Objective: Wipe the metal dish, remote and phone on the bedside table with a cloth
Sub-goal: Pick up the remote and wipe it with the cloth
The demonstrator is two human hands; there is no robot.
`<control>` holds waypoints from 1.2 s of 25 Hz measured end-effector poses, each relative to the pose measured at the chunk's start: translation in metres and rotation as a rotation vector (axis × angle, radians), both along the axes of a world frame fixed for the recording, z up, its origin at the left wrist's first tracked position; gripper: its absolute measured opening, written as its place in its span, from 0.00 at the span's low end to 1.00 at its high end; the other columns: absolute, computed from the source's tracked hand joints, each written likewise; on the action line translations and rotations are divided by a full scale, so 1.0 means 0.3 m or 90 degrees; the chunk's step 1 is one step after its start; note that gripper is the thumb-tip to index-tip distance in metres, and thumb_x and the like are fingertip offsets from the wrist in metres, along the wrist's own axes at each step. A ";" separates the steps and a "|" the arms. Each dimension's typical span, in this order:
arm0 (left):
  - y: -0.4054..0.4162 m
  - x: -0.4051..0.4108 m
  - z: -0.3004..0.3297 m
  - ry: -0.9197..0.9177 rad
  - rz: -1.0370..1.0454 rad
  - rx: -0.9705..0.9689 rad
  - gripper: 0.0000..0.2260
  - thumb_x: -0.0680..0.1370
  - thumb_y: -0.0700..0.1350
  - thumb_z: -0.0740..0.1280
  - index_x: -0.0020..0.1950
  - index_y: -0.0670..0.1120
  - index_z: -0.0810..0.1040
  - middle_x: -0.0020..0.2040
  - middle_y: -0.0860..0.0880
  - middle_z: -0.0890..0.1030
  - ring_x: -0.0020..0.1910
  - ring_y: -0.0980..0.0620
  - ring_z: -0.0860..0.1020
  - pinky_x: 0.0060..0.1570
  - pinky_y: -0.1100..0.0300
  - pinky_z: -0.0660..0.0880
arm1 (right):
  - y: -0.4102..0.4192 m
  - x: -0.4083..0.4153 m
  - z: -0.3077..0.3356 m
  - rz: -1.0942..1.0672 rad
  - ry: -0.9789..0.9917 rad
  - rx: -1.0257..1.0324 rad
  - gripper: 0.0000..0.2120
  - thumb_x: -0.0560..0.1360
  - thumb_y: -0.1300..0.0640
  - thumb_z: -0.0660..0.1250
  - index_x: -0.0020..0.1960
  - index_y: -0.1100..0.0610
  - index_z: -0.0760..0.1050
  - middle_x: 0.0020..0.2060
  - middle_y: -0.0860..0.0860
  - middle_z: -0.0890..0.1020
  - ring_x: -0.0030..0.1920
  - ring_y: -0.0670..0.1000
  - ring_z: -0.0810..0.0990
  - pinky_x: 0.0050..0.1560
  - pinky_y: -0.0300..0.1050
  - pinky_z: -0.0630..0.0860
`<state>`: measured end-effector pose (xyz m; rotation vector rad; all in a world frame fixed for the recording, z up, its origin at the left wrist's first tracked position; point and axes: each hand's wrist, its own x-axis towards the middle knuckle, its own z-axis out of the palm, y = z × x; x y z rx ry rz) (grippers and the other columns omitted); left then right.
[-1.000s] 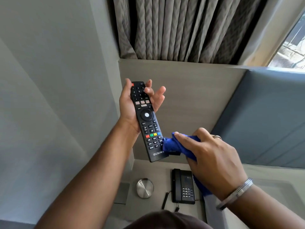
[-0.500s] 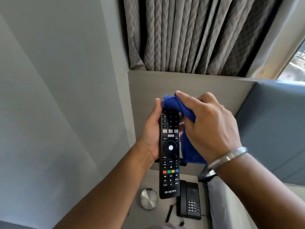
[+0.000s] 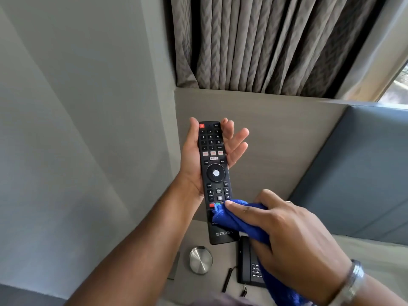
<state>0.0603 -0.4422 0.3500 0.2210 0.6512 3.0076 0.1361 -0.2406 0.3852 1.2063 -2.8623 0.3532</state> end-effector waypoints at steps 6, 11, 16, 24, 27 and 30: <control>-0.006 -0.013 0.017 -0.011 -0.006 -0.008 0.28 0.76 0.68 0.57 0.55 0.44 0.76 0.47 0.48 0.84 0.53 0.44 0.83 0.50 0.51 0.82 | 0.010 0.000 0.026 -0.099 0.084 -0.145 0.22 0.70 0.47 0.55 0.61 0.36 0.73 0.38 0.48 0.74 0.30 0.57 0.76 0.26 0.50 0.75; 0.009 -0.033 -0.011 0.003 0.011 -0.040 0.27 0.76 0.67 0.58 0.54 0.44 0.77 0.46 0.48 0.85 0.54 0.44 0.83 0.50 0.51 0.82 | -0.036 0.011 -0.039 -0.070 0.076 -0.045 0.23 0.69 0.53 0.64 0.62 0.37 0.73 0.39 0.50 0.74 0.29 0.58 0.73 0.24 0.50 0.74; -0.010 -0.074 -0.076 -0.046 0.027 -0.050 0.28 0.79 0.67 0.56 0.53 0.43 0.77 0.44 0.48 0.84 0.52 0.42 0.83 0.51 0.49 0.81 | 0.010 -0.010 -0.114 -0.062 0.072 -0.103 0.24 0.68 0.51 0.62 0.64 0.39 0.72 0.42 0.50 0.75 0.29 0.57 0.73 0.24 0.48 0.74; -0.035 -0.152 -0.295 -0.200 0.065 -0.043 0.26 0.79 0.65 0.57 0.51 0.43 0.78 0.41 0.48 0.81 0.48 0.43 0.84 0.47 0.50 0.82 | 0.079 -0.006 -0.310 -0.077 -0.026 -0.087 0.27 0.66 0.55 0.69 0.64 0.41 0.75 0.42 0.51 0.76 0.29 0.55 0.72 0.22 0.47 0.73; 0.022 -0.184 -0.430 -0.265 0.048 -0.066 0.26 0.79 0.66 0.57 0.52 0.43 0.78 0.41 0.48 0.81 0.47 0.44 0.84 0.48 0.51 0.82 | 0.045 -0.060 -0.392 -0.132 -0.044 -0.133 0.26 0.68 0.54 0.64 0.65 0.42 0.73 0.44 0.52 0.75 0.31 0.55 0.72 0.24 0.45 0.71; 0.048 -0.212 -0.604 -0.312 0.039 -0.087 0.27 0.77 0.66 0.58 0.54 0.43 0.79 0.41 0.49 0.82 0.46 0.44 0.84 0.48 0.51 0.83 | 0.055 -0.082 -0.555 -0.130 -0.191 0.001 0.30 0.65 0.55 0.72 0.66 0.41 0.73 0.44 0.53 0.77 0.33 0.57 0.76 0.22 0.47 0.73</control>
